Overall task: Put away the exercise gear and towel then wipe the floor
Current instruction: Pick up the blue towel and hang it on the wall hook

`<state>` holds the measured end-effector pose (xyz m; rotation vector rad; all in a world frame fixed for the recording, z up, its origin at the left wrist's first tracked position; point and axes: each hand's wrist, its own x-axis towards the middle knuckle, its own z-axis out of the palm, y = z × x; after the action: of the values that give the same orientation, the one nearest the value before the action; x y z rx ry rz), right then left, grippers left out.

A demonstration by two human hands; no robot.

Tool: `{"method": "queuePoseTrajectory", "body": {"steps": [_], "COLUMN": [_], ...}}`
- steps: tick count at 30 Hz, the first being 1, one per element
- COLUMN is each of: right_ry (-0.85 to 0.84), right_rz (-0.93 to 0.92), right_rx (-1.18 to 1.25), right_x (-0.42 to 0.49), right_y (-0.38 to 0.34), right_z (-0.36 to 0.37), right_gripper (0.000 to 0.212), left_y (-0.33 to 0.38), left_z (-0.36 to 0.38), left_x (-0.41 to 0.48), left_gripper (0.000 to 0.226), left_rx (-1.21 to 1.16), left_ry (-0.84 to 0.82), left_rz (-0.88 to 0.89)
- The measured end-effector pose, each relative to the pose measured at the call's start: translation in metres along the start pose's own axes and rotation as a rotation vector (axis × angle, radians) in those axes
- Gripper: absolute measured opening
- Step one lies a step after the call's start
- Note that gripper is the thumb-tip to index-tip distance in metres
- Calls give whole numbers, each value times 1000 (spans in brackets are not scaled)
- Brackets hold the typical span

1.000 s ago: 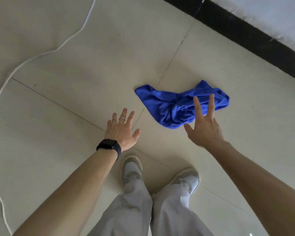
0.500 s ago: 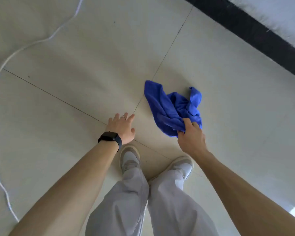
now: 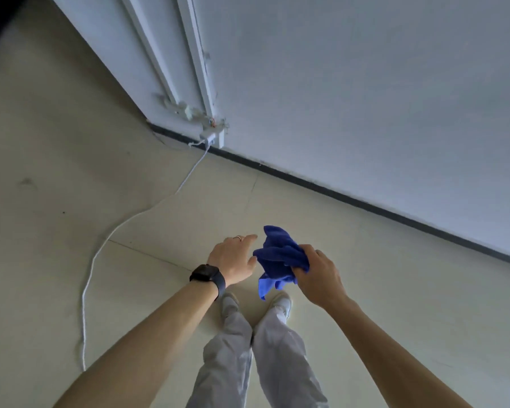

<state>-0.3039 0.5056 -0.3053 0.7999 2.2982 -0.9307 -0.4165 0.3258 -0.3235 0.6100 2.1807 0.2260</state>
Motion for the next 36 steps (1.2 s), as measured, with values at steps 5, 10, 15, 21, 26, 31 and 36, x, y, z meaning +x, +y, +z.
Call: {"method": "queuePoseTrajectory", "body": {"steps": [5,10,15,21,26,31,36], "right_ry": [207,449,523,580,837,949,901], "right_rz": [-106,-180,-29,117,75,209,399], "right_rx": [87,166,193,230,379,239,243], "right_x": [-121,-215,-296,-381,-447,-530,-599], "right_y": [-41,-47,-28,29,79,146,220], "right_z": [-94,-134,-158,-191,-190,-161,-113], "right_gripper": [39,43,35,42,24,19,41], "left_y": [82,143,196,272,326,367,427], "left_z": [-93,-137,-156,-173,-145,-54,27], "left_x": [-109,-165,-198,-227,-263,-301,-339], "left_gripper": [65,52,19,26,23,19,22], "left_rx": [-43,139,195,483,489,470,507], "left_ry": [237,386,470,784,850,768,642], "left_rz": [349,680,876,1160,1210,1240,1186]}}
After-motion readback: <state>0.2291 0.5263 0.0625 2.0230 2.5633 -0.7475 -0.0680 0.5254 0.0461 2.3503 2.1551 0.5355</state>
